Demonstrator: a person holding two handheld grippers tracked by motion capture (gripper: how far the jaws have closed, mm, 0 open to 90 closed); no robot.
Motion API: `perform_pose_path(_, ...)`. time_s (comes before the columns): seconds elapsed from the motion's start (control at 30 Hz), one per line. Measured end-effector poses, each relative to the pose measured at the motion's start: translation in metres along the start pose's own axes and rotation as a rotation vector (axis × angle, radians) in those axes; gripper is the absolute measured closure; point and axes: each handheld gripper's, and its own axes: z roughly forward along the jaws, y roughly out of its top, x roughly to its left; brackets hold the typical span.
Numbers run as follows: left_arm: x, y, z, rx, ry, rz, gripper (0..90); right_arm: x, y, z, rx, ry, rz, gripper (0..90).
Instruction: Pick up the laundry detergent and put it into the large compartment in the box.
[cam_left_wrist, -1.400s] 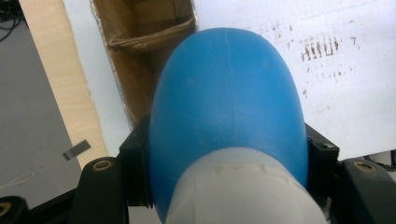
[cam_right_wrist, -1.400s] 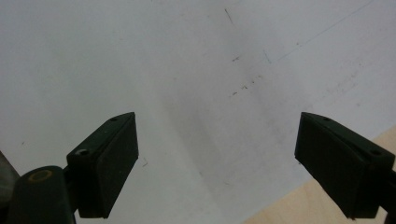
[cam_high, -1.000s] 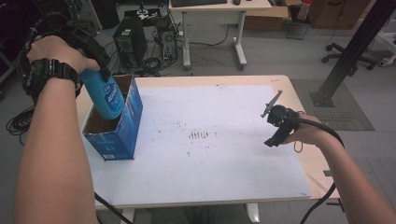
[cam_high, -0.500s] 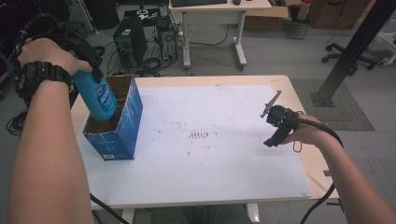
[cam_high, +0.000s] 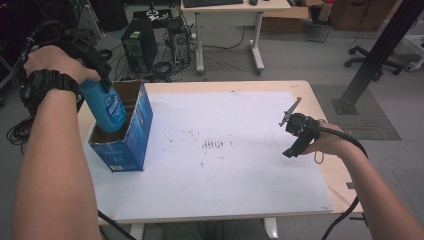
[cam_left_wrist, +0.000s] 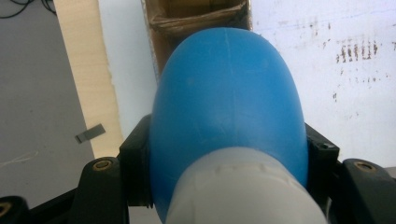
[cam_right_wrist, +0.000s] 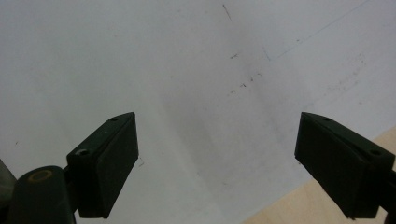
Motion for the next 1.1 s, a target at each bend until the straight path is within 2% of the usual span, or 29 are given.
perform_pose_path(0.3,-0.001,0.002,0.006,0.008,0.016,0.002,37.6,0.001,0.001,0.002,0.002,0.003,0.000,13.5)
perform_pose_path(0.53,-0.001,0.002,0.016,0.015,0.000,0.005,37.6,0.001,0.001,0.003,0.002,0.003,-0.001,13.5)
perform_pose_path(1.1,-0.005,0.005,0.055,0.057,0.000,0.023,37.6,0.003,0.004,0.009,0.012,0.010,-0.012,13.6)
